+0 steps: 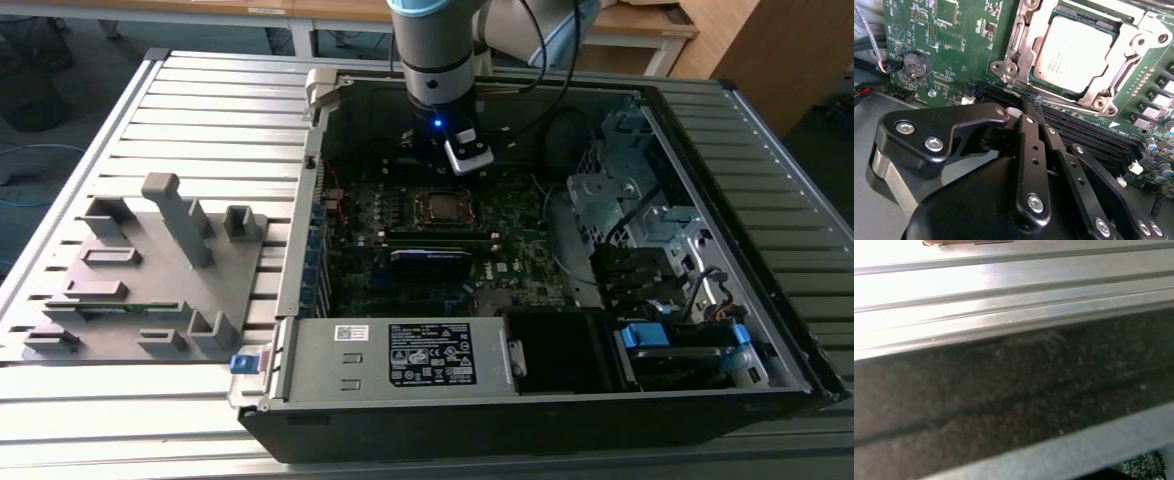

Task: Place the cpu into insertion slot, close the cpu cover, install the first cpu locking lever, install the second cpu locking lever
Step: 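Install the first cpu locking lever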

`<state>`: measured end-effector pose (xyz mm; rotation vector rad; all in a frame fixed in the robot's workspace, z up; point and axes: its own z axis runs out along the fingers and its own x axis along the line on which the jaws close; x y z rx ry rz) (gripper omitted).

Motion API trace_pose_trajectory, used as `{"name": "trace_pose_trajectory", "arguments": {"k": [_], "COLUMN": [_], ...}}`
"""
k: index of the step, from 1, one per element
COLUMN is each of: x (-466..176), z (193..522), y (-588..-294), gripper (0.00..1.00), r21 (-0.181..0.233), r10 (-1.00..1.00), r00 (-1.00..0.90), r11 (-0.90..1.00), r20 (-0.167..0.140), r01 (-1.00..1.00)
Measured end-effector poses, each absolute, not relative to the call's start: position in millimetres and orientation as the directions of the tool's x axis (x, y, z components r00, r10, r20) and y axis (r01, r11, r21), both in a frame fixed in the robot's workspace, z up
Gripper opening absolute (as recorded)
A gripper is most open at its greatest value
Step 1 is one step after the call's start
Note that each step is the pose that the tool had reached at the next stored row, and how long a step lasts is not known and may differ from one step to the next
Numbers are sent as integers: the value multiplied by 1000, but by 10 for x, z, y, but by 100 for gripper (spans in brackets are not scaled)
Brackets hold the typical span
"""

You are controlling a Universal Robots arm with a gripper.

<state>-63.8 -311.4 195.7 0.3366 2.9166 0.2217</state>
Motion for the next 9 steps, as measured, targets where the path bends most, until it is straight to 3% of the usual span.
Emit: {"name": "trace_pose_trajectory", "arguments": {"k": [9], "x": [-636], "z": [1957], "y": [-3117], "gripper": [10], "r21": [160], "r10": [237], "r00": [-955], "r11": [965], "r20": [-180], "r01": [209]}}
